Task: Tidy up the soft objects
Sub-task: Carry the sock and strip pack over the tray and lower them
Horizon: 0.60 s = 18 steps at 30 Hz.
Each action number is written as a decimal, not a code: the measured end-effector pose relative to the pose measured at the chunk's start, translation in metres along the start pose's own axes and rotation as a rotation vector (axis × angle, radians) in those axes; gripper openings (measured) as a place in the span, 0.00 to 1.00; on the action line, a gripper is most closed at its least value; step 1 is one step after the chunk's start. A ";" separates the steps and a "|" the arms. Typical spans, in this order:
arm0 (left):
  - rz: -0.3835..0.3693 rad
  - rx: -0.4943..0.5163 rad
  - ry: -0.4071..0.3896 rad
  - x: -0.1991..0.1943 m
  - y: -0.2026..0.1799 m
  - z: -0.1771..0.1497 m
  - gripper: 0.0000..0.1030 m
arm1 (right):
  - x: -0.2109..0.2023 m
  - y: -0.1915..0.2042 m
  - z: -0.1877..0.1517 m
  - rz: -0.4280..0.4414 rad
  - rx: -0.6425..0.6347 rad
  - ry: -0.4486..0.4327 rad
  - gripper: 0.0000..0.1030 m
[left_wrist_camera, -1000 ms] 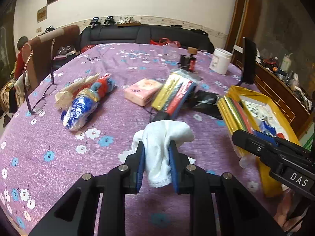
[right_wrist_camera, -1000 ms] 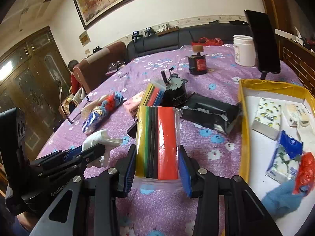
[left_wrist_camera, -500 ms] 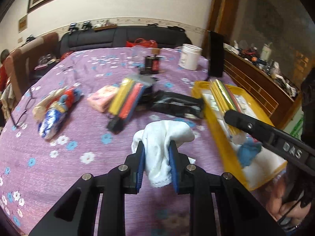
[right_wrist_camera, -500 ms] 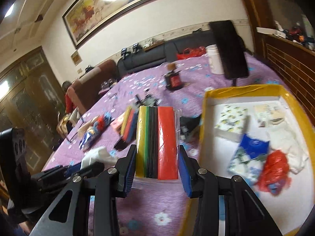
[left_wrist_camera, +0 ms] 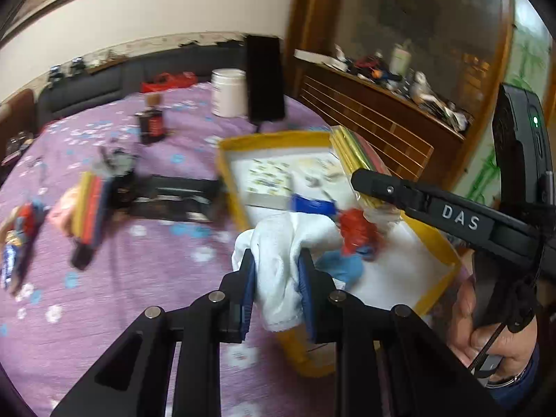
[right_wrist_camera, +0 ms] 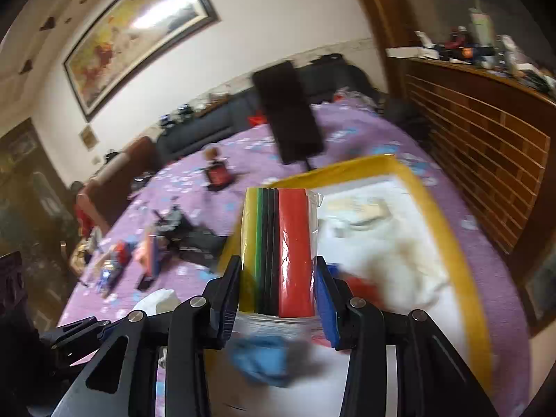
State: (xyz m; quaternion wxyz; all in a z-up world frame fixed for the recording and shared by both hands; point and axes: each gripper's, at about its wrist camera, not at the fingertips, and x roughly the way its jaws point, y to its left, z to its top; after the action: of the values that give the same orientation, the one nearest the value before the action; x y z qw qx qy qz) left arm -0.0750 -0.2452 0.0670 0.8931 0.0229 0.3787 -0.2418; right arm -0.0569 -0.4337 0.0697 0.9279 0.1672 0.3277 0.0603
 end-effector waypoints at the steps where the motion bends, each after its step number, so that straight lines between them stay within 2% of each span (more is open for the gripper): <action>1: -0.012 0.006 0.010 0.004 -0.004 0.000 0.22 | 0.000 -0.007 0.000 -0.016 0.006 0.010 0.42; 6: -0.051 0.052 0.053 0.027 -0.029 -0.007 0.22 | 0.003 -0.036 -0.007 -0.087 0.017 0.066 0.42; 11: -0.048 0.105 0.036 0.030 -0.045 -0.011 0.23 | 0.004 -0.047 -0.016 -0.167 -0.015 0.097 0.43; 18: -0.046 0.156 0.020 0.033 -0.058 -0.008 0.24 | 0.009 -0.051 -0.020 -0.174 -0.012 0.113 0.43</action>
State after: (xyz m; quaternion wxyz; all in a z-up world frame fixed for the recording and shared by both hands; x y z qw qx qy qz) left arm -0.0870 -0.3077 0.0469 0.8790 0.0860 0.3682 -0.2905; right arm -0.0618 -0.4743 0.0319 0.9106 0.1290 0.3925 -0.0092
